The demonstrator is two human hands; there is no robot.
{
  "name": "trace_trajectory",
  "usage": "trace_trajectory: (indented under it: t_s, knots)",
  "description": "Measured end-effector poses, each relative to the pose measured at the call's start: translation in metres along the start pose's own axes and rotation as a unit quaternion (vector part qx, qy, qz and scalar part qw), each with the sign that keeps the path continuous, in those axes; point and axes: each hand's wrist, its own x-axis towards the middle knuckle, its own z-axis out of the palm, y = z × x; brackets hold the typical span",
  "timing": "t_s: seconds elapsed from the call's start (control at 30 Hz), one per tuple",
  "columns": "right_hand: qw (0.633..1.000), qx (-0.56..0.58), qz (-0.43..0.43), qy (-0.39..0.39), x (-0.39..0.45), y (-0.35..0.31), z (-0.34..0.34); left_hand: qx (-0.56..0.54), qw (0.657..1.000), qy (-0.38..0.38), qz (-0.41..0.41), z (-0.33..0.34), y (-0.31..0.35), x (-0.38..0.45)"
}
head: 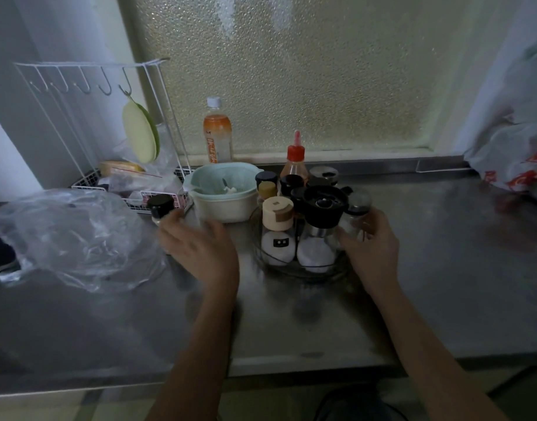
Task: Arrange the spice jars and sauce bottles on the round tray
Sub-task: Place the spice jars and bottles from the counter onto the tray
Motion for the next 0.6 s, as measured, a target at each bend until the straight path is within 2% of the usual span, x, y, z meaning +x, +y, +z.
trace_trajectory:
  t_s: [0.07, 0.17, 0.23, 0.33, 0.5, 0.6]
  knots:
    - [1.000, -0.003, -0.002, -0.011, -0.002, 0.000, 0.000, 0.029, 0.998, 0.020, -0.046, -0.001, -0.011, 0.013]
    - [1.000, -0.001, -0.008, -0.021, -0.004, 0.003, 0.001, 0.035, 0.992, -0.032, -0.117, 0.000, -0.027, 0.022]
    - [1.000, 0.006, -0.002, -0.016, -0.005, 0.006, 0.001, 0.041, 0.987, -0.075, -0.134, 0.003, -0.035, 0.022]
    - [0.999, 0.029, 0.012, -0.008, -0.006, 0.007, -0.001, 0.062, 0.983, -0.075, -0.157, 0.004, -0.040, 0.025]
    - [0.999, 0.051, 0.014, -0.002, -0.009, 0.006, -0.003, 0.098, 0.978, -0.111, -0.150, 0.004, -0.036, 0.024]
    - [0.999, 0.049, 0.019, 0.001, -0.009, 0.007, -0.004, 0.051, 0.987, -0.109, -0.103, 0.002, -0.025, 0.022]
